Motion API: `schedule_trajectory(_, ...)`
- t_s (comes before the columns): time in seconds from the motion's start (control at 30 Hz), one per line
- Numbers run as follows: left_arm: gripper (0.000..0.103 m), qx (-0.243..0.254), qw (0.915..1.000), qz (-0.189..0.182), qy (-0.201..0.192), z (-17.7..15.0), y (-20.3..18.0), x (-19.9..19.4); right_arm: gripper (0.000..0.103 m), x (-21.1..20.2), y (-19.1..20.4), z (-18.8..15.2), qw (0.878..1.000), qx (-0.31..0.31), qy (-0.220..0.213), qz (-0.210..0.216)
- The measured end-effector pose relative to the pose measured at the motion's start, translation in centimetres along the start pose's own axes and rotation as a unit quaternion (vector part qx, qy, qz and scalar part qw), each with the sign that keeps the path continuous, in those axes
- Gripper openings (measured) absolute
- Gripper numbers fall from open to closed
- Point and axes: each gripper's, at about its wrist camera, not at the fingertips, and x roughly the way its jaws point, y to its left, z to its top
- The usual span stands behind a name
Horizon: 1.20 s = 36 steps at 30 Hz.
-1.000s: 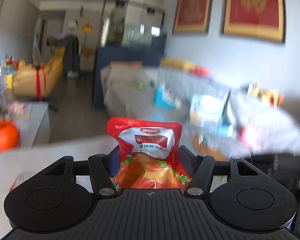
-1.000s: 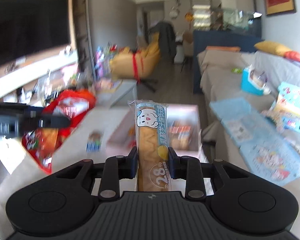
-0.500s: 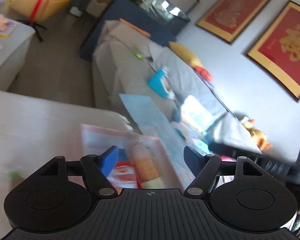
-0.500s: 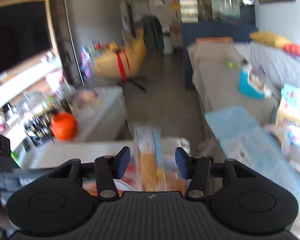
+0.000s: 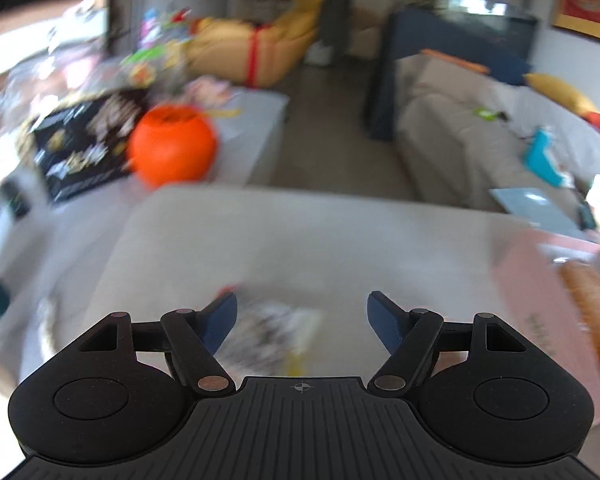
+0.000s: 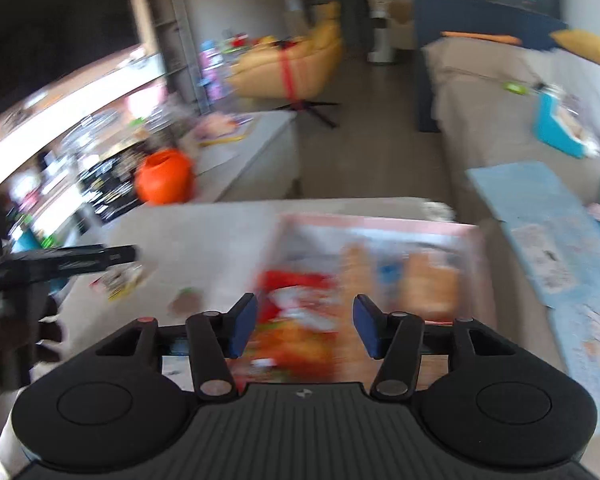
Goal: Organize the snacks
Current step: 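Move the left gripper over the white snack packet while the right approaches the lollipop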
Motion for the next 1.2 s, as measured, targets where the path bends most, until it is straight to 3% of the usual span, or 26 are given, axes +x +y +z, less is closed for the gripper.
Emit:
schedule_trajectory(0.07, 0.077, -0.003, 1.0000, 0.003, 0.007, -0.9, 2.6, -0.2, 0.057, 0.7, 2.9, -0.2, 0.999, -0.035, 0.002, 0.014)
schedule_trajectory(0.17, 0.077, 0.015, 0.9990, 0.014, 0.041, -1.3, 3.3, 1.2, 0.061, 2.7, 6.7, 0.1, 0.997, -0.058, 0.017, 0.038)
schedule_trajectory(0.27, 0.076, 0.046, 0.9975, 0.035, 0.039, -1.6, 3.6, 1.4, 0.063, 7.1, 9.6, 0.5, 0.995, -0.039, 0.073, 0.060)
schedule_trajectory(0.33, 0.074, 0.046, 0.9982, 0.022, 0.033, -1.9, 4.0, 0.9, 0.062, 10.3, 11.2, 0.3, 0.993, -0.031, 0.102, 0.048)
schedule_trajectory(0.43, 0.070, 0.074, 0.9967, 0.015, 0.028, -2.9, 3.8, 0.0, 0.062, 12.9, 13.8, -0.2, 0.993, -0.074, 0.096, -0.004)
schedule_trajectory(0.5, 0.070, 0.100, 0.9945, 0.014, 0.026, -3.8, 3.3, -0.6, 0.060, 13.7, 13.9, -0.6, 0.992, -0.076, 0.100, -0.015)
schedule_trajectory(0.57, 0.070, 0.112, 0.9935, 0.001, 0.022, -4.8, 2.8, -1.4, 0.046, 14.0, 13.2, -1.3, 0.990, -0.051, 0.128, 0.003)
schedule_trajectory(0.63, 0.070, 0.120, 0.9925, -0.019, 0.020, -5.9, 2.1, -2.4, 0.042, 12.7, 13.3, -2.7, 0.991, -0.065, 0.114, 0.004)
schedule_trajectory(0.73, 0.069, 0.138, 0.9886, -0.056, 0.022, -7.3, 0.8, -3.9, 0.041, 10.0, 13.1, -5.4, 0.990, -0.079, 0.114, 0.037)
schedule_trajectory(0.87, 0.069, 0.172, 0.9781, -0.113, 0.029, -9.5, -1.3, -5.7, 0.041, 5.5, 11.9, -9.4, 0.989, -0.089, 0.101, 0.060)
schedule_trajectory(0.97, 0.070, 0.229, 0.9606, -0.154, 0.035, -11.3, -3.3, -7.2, 0.041, 2.7, 10.4, -11.6, 0.991, -0.089, 0.090, 0.053)
schedule_trajectory(1.03, 0.070, 0.271, 0.9462, -0.173, 0.036, -12.5, -4.3, -8.1, 0.041, 1.5, 9.1, -12.6, 0.993, -0.091, 0.078, 0.023)
schedule_trajectory(1.1, 0.071, 0.301, 0.9379, -0.168, 0.034, -13.3, -4.8, -8.7, 0.047, 0.7, 7.8, -13.6, 0.993, -0.096, 0.064, -0.009)
schedule_trajectory(1.17, 0.071, 0.309, 0.9379, -0.156, 0.029, -13.6, -4.8, -9.0, 0.064, -0.2, 6.5, -14.4, 0.994, -0.091, 0.050, -0.028)
schedule_trajectory(1.2, 0.071, 0.302, 0.9408, -0.151, 0.032, -13.5, -4.5, -8.9, 0.066, -0.5, 6.0, -14.7, 0.994, -0.090, 0.043, -0.039)
